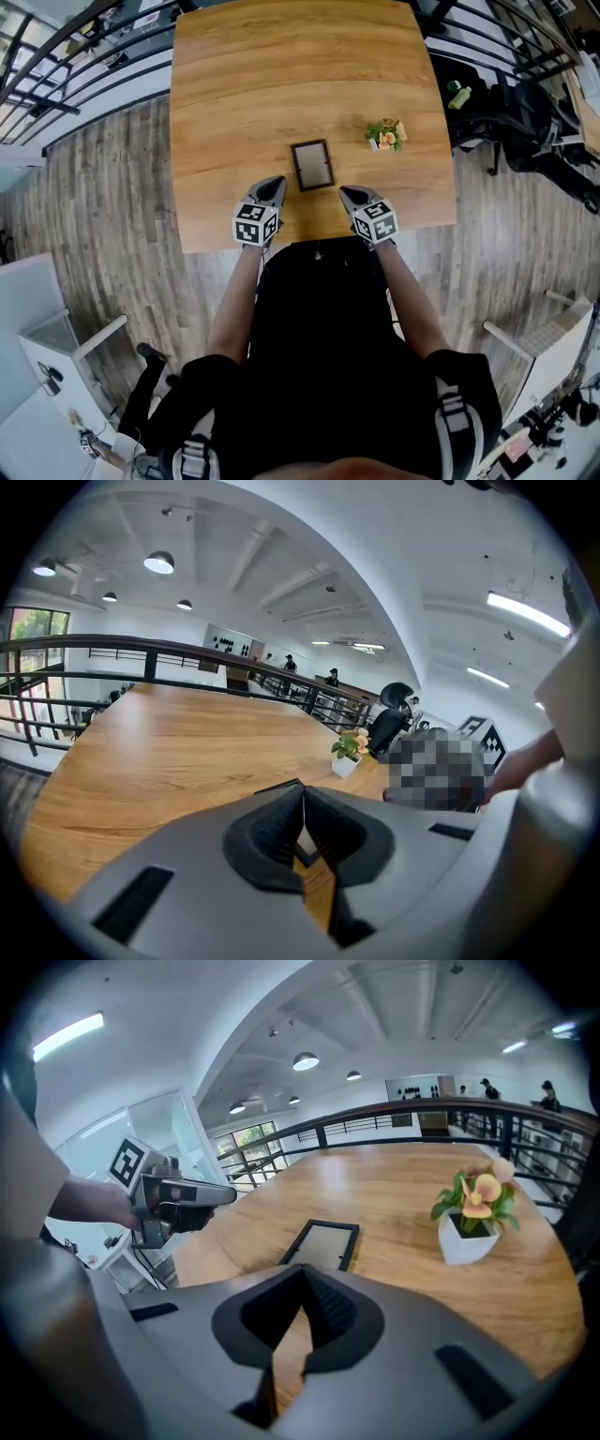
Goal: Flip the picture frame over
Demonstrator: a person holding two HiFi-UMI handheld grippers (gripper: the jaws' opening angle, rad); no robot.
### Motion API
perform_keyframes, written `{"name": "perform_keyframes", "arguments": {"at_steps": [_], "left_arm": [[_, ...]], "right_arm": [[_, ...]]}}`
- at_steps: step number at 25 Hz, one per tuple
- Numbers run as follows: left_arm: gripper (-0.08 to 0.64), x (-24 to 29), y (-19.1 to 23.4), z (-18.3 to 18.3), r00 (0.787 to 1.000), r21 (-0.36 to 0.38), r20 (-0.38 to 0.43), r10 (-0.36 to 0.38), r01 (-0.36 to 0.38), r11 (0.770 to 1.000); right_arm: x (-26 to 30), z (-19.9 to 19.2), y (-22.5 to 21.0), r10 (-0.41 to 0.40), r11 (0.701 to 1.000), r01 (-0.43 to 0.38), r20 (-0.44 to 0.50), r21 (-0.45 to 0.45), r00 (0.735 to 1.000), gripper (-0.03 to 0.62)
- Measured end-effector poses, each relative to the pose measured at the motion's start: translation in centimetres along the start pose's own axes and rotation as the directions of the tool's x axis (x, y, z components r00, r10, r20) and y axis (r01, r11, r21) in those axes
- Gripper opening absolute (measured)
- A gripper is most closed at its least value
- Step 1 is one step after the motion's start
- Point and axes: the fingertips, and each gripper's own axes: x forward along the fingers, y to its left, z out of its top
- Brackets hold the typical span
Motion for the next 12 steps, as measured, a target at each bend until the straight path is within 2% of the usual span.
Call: {"name": "perform_keyframes", "arguments": {"at_steps": [6,12], "left_arm": [[0.021,1.0,0.3,-1.4,0.998,-0.004,-0.050,-0.034,0.033,0.999],[0.021,2.2,1.1,-2.9,0.997,-0.052,-0.075,-0.020,0.016,0.999]], "right_arm": [[1.3,0.2,0.2,-0.008,1.000,0.008,0.002,0.029,1.000,0.007],[2.3,-1.1,1.3,0.026,0.999,-0.025,-0.041,0.028,0.999,0.006]]}}
